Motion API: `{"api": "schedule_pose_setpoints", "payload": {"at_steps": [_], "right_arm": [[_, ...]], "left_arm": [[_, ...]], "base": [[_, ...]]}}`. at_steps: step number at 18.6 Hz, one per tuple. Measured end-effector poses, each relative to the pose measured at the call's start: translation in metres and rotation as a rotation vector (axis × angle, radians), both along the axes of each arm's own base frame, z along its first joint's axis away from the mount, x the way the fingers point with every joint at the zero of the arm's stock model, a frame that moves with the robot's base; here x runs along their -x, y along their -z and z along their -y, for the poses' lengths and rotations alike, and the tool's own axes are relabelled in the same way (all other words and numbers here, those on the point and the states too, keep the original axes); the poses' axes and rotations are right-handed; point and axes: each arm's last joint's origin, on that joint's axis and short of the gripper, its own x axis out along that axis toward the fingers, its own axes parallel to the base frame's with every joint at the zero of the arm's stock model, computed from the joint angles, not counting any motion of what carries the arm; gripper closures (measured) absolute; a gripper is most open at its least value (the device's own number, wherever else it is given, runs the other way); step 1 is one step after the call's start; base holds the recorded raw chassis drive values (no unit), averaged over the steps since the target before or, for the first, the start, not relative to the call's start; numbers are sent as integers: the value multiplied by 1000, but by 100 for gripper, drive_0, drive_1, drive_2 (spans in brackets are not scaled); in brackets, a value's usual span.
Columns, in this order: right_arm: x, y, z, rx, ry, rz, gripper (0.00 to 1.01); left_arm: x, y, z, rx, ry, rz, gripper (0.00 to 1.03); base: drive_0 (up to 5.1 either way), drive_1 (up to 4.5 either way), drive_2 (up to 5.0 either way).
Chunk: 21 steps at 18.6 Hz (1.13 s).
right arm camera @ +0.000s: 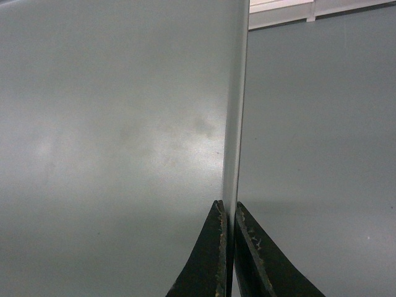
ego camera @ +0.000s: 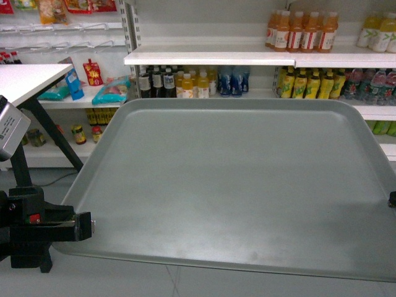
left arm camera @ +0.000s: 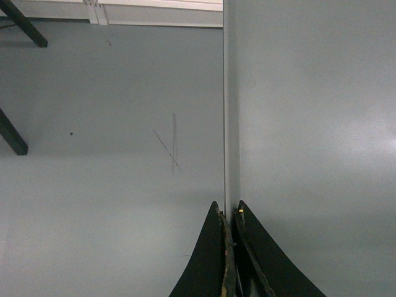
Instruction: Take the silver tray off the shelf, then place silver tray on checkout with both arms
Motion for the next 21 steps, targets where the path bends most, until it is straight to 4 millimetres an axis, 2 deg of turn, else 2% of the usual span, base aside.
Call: {"api": "schedule_pose_setpoints", "payload": {"at_steps": [8, 11, 21], "right_arm": [[0, 0, 0, 0, 1, 0, 99], [1, -1, 0, -1, 0, 5, 99], [0, -1, 0, -1, 1, 7, 99]], "left_arm": [[0, 0, 0, 0, 0, -1, 101], [0, -1, 0, 1, 0, 5, 101], [0, -1, 0, 2, 0, 7, 101]], "base": [[4, -429, 437], [0, 0, 0], [-479, 267, 267]]}}
